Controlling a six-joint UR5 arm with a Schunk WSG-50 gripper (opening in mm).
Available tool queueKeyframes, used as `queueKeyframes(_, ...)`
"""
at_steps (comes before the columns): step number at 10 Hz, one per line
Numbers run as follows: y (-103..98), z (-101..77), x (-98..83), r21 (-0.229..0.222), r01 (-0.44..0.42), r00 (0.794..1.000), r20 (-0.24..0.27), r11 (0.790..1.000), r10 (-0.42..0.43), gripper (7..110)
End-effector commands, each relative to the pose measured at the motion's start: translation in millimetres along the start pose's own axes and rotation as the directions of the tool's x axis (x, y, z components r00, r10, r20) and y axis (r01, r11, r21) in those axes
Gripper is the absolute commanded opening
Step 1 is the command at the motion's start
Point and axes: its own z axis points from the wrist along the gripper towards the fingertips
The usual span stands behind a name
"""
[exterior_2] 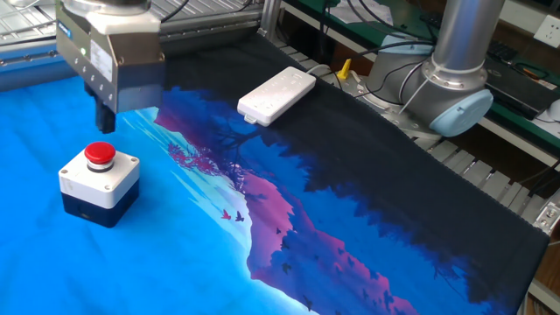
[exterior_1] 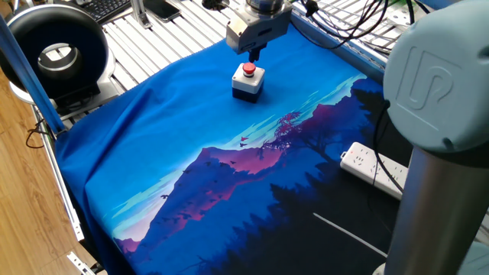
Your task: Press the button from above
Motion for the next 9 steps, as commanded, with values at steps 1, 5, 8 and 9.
queueKeyframes(1,-1,2.9,-11.0,0.022,0.008,1.000,0.026,1.000,-0.008,7)
queueKeyframes(5,12,9.9,-23.3,0.054,-0.005,0.999,0.037,0.999,0.003,7)
queueKeyframes(8,23,15.4,-25.7,-0.045,-0.014,0.998,0.057,0.999,0.016,7)
queueKeyframes(9,18,16.9,-24.4,-0.063,-0.001,0.998,0.064,0.998,0.005,7)
